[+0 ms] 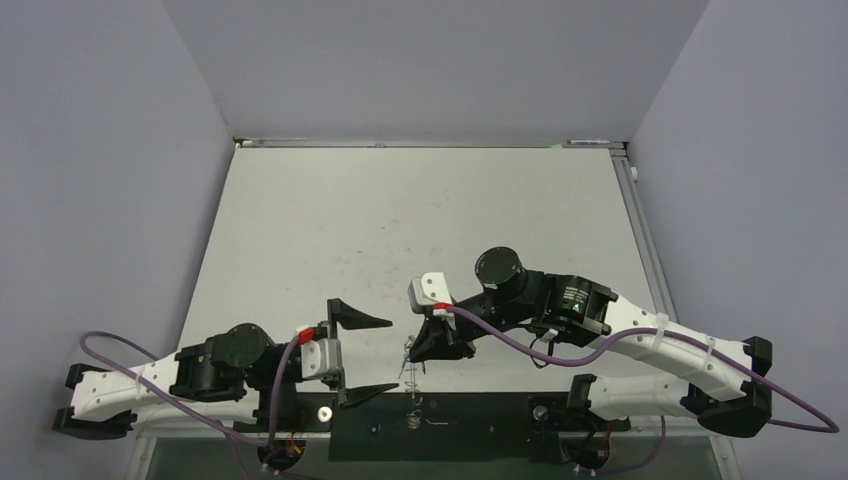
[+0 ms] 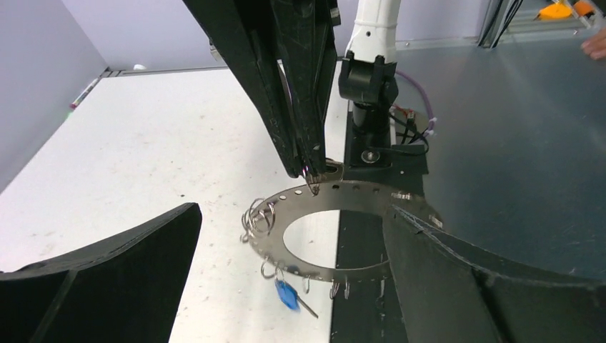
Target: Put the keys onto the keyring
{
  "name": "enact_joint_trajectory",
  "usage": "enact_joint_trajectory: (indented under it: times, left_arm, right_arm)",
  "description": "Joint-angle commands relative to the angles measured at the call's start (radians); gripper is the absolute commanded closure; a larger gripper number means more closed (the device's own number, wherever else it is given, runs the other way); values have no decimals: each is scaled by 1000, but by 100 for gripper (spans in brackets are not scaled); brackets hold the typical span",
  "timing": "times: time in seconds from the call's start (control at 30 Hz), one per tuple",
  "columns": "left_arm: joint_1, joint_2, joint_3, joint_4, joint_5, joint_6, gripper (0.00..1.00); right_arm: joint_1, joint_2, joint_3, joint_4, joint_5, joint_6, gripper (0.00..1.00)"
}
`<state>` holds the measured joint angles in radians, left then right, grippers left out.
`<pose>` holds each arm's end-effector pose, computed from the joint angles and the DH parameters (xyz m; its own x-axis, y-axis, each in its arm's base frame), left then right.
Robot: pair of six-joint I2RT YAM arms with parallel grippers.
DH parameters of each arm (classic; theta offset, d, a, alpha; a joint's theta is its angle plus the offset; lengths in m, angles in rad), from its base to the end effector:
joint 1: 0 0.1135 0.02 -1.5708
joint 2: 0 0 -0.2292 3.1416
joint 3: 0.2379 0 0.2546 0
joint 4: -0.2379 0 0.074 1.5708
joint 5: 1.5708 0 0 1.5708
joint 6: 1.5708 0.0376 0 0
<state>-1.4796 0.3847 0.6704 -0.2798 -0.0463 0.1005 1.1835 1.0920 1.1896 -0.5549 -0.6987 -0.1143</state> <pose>0.0144 -0.1389 0.3275 0.0999 0.0079 -0.9950 0.9855 0.1370 0.1001 0.0709 0.2379 0.3554 -0.0600 -0.3782 -0.9238 -0.9399 -0.2902 0.1798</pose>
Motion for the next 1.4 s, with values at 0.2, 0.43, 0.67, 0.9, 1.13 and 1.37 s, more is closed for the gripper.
enact_joint_trajectory:
  times: [0.2,0.43,0.67,0.9,1.13,1.37]
  left_arm:
    - [-5,107,80,4,58,178,20]
    - [-3,178,86,60,123,195,37]
    - [-4,213,83,91,143,194,65]
    - [-3,198,85,100,148,184,60]
    - [-4,202,92,84,138,168,64]
    - [-4,202,96,89,116,155,77]
  right_arm:
    - [29,21,119,10,-72,-13,95]
    - [48,26,111,11,-52,-14,95]
    - [51,22,96,17,-51,-12,95]
    - [53,21,80,12,-30,-12,95]
    - [53,23,67,5,-10,-15,95]
    - [55,25,54,1,-13,-17,95]
